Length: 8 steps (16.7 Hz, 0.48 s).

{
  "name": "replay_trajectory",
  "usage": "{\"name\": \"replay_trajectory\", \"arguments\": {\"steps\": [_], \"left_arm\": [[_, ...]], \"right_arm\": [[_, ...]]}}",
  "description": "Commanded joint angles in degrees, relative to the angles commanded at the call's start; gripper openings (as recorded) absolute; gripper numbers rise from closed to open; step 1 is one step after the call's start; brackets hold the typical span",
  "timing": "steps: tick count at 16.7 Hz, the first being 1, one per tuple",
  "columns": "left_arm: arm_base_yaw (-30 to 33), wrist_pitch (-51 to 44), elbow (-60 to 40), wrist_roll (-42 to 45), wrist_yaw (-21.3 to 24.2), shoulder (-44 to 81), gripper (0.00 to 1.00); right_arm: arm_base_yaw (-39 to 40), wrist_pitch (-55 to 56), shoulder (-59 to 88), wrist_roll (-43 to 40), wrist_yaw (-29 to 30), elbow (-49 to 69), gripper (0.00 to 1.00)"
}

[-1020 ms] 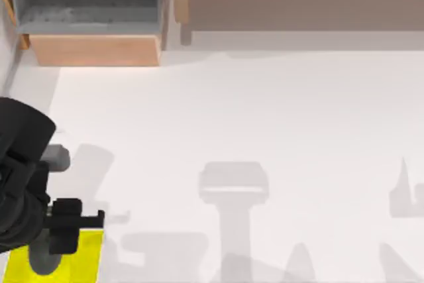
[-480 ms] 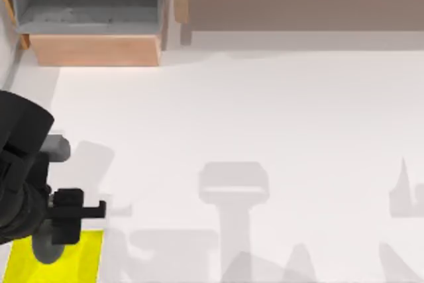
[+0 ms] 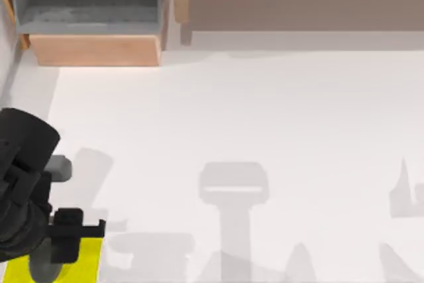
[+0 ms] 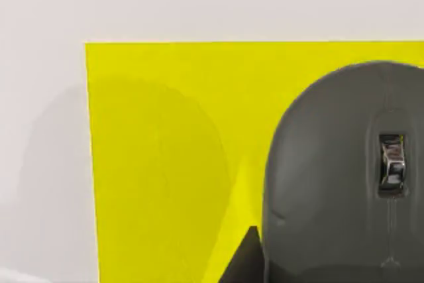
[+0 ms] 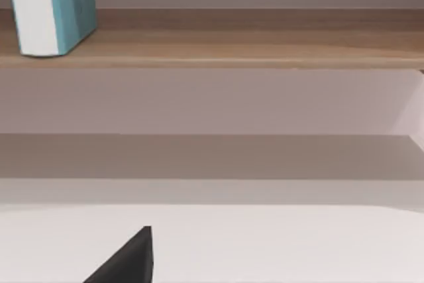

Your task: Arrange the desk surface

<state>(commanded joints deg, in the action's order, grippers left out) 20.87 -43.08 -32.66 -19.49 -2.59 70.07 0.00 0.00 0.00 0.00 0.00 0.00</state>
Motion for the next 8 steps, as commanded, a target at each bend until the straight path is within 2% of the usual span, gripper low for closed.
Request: {"name": "replay_trajectory", "arguments": {"steps": [8], "left_arm": [[0.01, -0.45, 1.87, -0.01, 0.15, 1.72, 0.00]], "right_arm": [[0.00, 0.00, 0.00, 0.00, 0.00, 0.00, 1.00]]}}
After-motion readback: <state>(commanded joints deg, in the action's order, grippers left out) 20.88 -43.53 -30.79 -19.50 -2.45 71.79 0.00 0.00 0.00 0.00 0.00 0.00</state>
